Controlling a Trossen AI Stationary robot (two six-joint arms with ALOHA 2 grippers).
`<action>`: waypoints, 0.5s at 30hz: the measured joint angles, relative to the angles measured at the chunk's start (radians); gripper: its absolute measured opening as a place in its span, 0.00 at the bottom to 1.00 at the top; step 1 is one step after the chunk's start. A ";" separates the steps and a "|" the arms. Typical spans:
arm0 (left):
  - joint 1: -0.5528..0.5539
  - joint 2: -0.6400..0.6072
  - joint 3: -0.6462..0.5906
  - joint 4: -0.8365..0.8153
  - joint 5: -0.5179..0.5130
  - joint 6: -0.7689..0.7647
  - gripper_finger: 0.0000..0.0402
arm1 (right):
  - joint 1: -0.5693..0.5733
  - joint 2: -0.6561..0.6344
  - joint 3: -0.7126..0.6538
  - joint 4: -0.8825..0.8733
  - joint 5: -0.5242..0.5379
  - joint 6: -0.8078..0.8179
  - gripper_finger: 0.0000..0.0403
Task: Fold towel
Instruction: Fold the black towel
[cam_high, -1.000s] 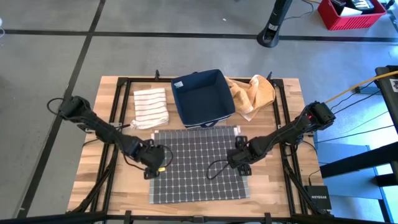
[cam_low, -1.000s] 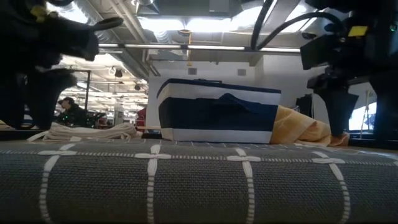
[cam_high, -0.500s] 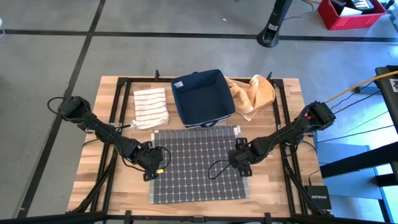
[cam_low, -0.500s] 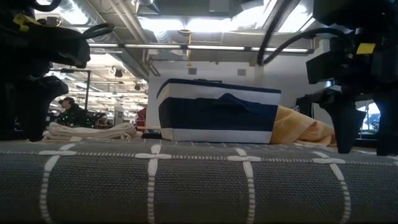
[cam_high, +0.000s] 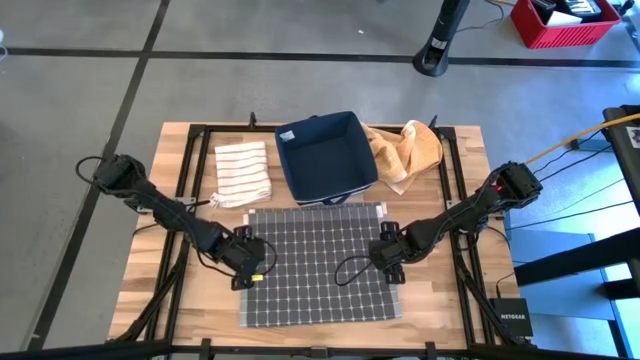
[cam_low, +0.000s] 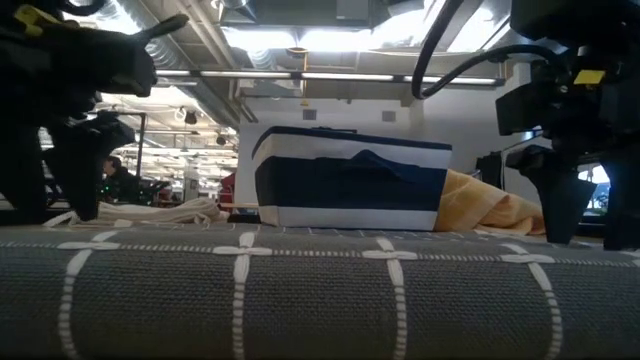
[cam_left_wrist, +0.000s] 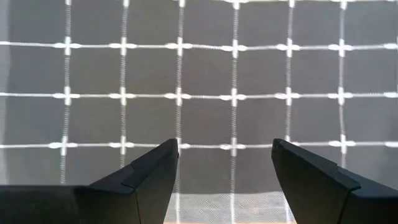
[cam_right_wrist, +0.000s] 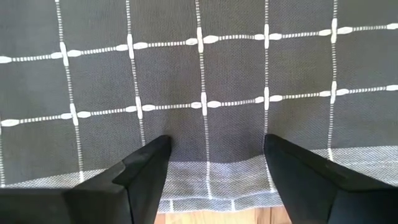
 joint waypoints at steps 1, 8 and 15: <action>0.007 0.000 0.000 -0.001 0.000 0.000 0.62 | 0.000 0.000 0.000 0.000 0.001 0.005 0.66; 0.048 0.021 0.000 -0.037 0.041 0.002 0.62 | 0.000 0.001 -0.001 0.001 0.003 0.017 0.66; 0.042 0.107 0.005 0.004 0.064 0.027 0.62 | 0.000 0.002 -0.001 0.000 0.005 0.017 0.66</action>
